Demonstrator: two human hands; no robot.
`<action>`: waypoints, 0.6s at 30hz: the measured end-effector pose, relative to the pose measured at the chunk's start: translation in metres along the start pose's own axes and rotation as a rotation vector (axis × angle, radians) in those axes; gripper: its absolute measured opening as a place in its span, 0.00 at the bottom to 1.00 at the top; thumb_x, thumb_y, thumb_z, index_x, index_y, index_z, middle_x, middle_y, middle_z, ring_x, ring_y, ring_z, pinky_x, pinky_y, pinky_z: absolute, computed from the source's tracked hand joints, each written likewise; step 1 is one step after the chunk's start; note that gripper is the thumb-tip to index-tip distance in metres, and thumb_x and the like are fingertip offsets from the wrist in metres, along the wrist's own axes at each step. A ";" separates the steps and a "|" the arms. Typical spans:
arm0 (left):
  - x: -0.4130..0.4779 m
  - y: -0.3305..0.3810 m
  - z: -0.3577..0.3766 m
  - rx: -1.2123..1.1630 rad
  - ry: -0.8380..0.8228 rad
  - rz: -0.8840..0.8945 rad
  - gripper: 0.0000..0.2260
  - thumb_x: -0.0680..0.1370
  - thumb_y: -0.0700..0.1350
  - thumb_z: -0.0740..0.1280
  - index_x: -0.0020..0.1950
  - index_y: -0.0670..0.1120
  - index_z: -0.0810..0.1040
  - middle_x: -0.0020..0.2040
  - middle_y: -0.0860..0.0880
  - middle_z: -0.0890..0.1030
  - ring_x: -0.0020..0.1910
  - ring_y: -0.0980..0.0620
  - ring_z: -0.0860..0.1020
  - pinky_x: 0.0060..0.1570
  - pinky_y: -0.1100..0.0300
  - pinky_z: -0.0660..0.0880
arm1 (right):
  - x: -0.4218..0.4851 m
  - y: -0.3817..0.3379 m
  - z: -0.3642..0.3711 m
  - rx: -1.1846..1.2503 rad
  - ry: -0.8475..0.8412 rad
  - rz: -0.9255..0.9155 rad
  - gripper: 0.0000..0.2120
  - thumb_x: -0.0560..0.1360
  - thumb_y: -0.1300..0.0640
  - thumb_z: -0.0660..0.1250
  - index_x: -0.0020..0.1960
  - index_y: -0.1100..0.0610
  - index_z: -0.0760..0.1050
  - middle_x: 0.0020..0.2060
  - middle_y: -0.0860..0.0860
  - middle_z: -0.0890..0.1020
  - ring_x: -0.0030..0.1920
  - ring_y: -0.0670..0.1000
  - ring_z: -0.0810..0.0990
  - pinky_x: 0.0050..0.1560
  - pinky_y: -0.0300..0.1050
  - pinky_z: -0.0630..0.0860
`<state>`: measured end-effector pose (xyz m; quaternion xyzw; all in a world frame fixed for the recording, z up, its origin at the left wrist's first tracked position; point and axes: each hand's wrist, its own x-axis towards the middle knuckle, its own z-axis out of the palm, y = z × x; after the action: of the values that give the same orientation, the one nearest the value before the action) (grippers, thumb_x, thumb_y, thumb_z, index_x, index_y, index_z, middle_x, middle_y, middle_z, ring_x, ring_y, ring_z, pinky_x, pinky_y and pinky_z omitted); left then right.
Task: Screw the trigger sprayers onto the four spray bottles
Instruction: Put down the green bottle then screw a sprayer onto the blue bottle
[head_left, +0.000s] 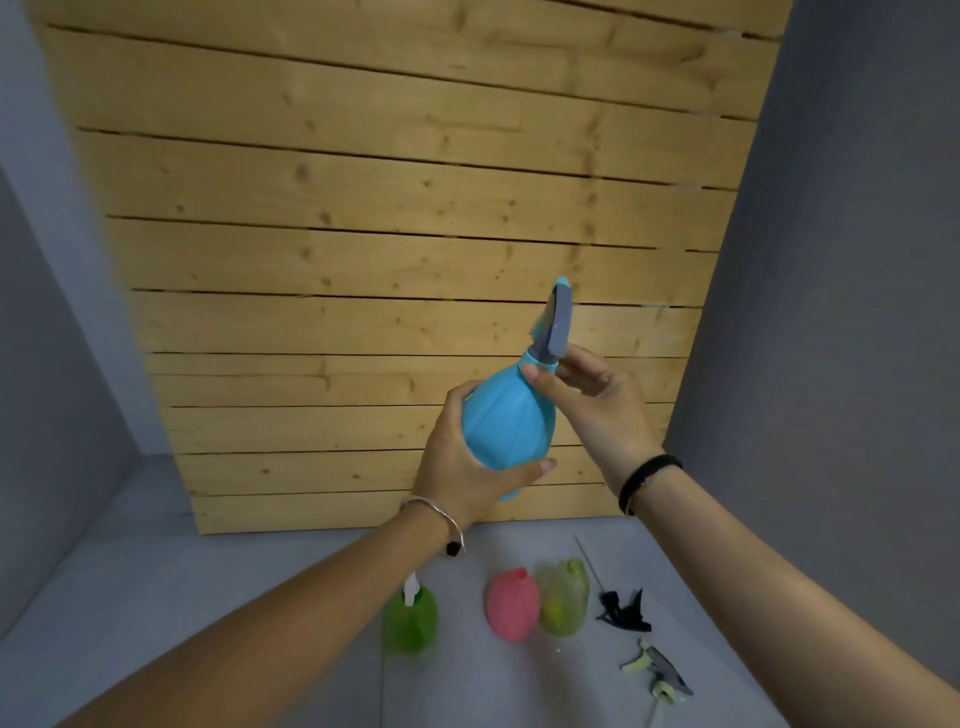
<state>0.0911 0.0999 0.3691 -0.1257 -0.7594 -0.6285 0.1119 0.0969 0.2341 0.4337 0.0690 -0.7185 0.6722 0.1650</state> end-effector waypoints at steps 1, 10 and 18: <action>0.003 -0.008 0.001 0.006 -0.003 -0.002 0.40 0.58 0.48 0.82 0.64 0.55 0.65 0.61 0.51 0.73 0.60 0.52 0.74 0.57 0.51 0.76 | 0.003 0.007 0.001 -0.011 -0.010 0.002 0.15 0.69 0.57 0.73 0.55 0.55 0.80 0.50 0.50 0.84 0.53 0.45 0.81 0.51 0.34 0.78; 0.013 -0.109 -0.014 0.174 -0.062 -0.216 0.42 0.62 0.65 0.69 0.71 0.50 0.64 0.65 0.50 0.72 0.65 0.54 0.69 0.62 0.58 0.68 | 0.017 0.105 0.006 -0.134 -0.099 0.052 0.12 0.69 0.59 0.74 0.52 0.53 0.80 0.47 0.45 0.83 0.49 0.39 0.80 0.46 0.30 0.76; 0.011 -0.225 -0.036 0.361 -0.092 -0.481 0.35 0.74 0.54 0.69 0.75 0.44 0.57 0.74 0.44 0.62 0.73 0.47 0.61 0.71 0.53 0.59 | 0.018 0.200 0.018 -0.199 -0.195 0.155 0.11 0.69 0.63 0.73 0.46 0.50 0.78 0.46 0.47 0.82 0.54 0.49 0.79 0.52 0.36 0.78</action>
<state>0.0068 0.0254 0.1712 0.0512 -0.8711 -0.4853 -0.0542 0.0131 0.2361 0.2506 0.0619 -0.7974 0.5984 0.0480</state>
